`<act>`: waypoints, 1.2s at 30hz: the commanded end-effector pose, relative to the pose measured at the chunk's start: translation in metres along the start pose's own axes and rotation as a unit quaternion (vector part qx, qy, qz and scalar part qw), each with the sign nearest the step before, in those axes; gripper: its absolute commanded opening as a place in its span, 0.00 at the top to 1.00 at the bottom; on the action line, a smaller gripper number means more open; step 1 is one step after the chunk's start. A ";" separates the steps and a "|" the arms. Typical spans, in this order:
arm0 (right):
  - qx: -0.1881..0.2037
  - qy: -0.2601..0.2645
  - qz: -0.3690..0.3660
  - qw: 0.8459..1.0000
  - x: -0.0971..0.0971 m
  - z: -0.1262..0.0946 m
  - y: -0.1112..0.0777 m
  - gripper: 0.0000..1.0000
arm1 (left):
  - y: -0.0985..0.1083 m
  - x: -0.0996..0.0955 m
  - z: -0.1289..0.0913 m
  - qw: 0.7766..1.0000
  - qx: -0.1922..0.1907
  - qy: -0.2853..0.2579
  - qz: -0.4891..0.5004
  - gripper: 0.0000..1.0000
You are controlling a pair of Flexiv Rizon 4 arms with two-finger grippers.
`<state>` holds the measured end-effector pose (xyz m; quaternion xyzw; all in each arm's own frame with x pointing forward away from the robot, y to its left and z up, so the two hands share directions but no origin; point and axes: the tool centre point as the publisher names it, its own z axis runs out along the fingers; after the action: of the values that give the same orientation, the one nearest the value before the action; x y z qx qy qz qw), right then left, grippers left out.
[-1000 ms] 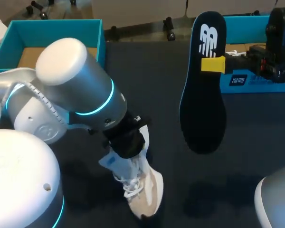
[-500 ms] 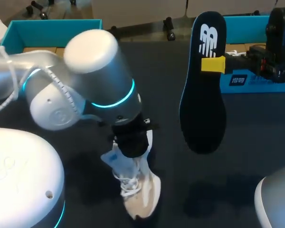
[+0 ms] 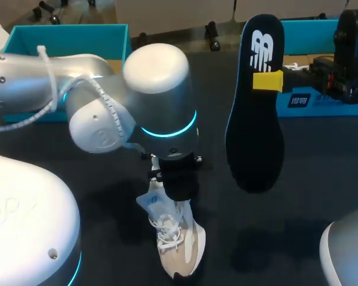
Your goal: Take the shoe out of the shoebox, open the shoe tongue, remove and reinsert the insole, then place the shoe into the shoebox
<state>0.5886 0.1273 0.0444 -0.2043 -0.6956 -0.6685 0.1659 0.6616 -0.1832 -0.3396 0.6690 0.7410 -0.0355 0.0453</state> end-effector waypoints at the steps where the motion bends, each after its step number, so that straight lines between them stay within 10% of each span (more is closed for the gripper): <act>1: 0.002 0.001 0.001 1.000 -0.002 0.003 0.002 1.00 | -0.001 -0.008 0.010 1.000 -0.010 0.017 -0.002 1.00; 31: 0.002 0.001 0.001 1.000 -0.002 0.003 0.002 1.00 | 0.017 -0.037 0.050 0.999 0.004 -0.026 0.031 1.00; 36: 0.002 0.001 0.001 1.000 -0.002 0.003 0.002 1.00 | 0.020 -0.041 0.048 0.999 0.008 -0.037 0.034 0.81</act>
<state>0.5886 0.1273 0.0444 -0.2043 -0.6956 -0.6685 0.1658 0.6843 -0.2274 -0.3825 0.6918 0.7162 -0.0610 0.0695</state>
